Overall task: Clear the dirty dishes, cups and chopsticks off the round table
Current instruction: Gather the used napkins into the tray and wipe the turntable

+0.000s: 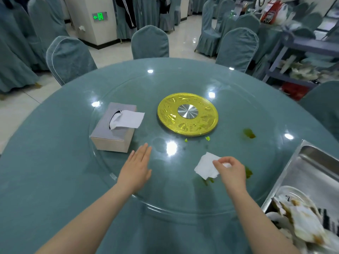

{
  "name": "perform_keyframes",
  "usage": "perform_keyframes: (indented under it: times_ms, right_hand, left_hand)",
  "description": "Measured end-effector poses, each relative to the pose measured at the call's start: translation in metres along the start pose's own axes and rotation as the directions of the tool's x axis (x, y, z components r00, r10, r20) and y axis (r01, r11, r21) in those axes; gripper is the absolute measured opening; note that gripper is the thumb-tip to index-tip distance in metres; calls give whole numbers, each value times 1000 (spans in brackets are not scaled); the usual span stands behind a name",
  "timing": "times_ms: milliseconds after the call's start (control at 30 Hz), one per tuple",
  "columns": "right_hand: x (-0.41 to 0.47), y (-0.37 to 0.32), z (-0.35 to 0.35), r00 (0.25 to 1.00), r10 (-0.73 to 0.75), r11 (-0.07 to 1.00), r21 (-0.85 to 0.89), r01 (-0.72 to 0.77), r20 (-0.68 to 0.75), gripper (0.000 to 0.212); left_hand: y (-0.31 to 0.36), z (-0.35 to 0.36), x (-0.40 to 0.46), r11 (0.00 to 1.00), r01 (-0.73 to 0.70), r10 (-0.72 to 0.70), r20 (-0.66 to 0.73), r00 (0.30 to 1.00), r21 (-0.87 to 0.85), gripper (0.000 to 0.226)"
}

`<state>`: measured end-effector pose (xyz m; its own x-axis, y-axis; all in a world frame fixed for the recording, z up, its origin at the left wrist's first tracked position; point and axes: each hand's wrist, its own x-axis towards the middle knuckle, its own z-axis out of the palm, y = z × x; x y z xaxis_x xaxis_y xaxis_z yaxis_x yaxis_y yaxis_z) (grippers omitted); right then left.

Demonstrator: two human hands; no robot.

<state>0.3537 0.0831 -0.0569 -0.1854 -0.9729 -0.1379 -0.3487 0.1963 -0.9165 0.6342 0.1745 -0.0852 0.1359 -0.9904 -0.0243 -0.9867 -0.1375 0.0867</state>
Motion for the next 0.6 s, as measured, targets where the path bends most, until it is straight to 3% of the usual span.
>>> perform_keyframes:
  times_ms: [133,233,400,467,500,600]
  right_hand:
    - [12,12,-15,998,35,998,53,-33,-53,37]
    - [20,19,-22,995,61,994,96,-54,-75,15]
    - [39,27,-42,924,81,995,90,-50,-373,9]
    - [45,33,-51,882,-49,998,-64,21,-468,13]
    - [47,39,-54,884,-124,984,-169,52,-451,11]
    - [54,61,-56,970,-199,841,-532,96,-139,18]
  left_hand:
    - [27,17,6,980,97,-51,257,965,-171,94]
    - [38,30,3,956,214,-105,447,888,-202,117]
    - [24,37,4,987,162,-134,481,867,-17,129]
    - [14,36,8,990,144,-128,486,865,5,129]
    - [9,36,11,990,139,-128,489,863,13,130]
    - [0,36,15,990,140,-130,486,864,16,131]
